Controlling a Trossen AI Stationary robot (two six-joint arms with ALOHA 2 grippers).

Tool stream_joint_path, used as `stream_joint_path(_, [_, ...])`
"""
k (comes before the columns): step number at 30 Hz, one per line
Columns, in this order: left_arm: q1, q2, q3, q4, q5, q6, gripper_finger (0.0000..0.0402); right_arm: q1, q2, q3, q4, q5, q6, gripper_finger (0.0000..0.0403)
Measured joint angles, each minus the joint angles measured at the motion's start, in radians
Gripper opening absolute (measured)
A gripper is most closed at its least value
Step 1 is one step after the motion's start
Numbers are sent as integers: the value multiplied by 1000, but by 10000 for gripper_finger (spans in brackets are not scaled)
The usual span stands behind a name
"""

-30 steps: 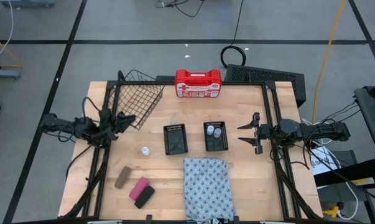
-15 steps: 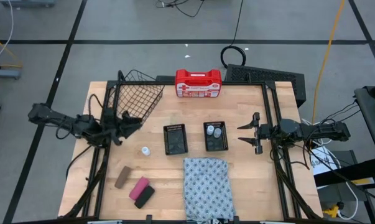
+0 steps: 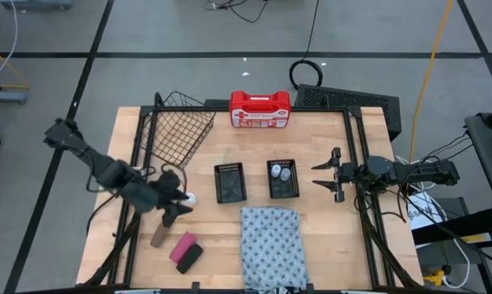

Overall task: Pick & Place Medicine items
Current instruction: Put the white pill bottle into the right black basket

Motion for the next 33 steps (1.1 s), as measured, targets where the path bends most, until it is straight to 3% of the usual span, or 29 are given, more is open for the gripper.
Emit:
stream_joint_path(7, [-136,89,-44,-120,-169,-324,238,0,0,0,0,0,0,196])
stream_joint_path(17, [-188,235,-173,-86,-132,-521,216,0,0,0,0,0,0,196])
stream_joint_path(25, [-188,372,-223,-83,-53,-546,211,0,0,0,0,0,0,196])
stream_joint_path(33, [-183,528,-223,-6,-75,-500,214,0,0,0,0,0,0,196])
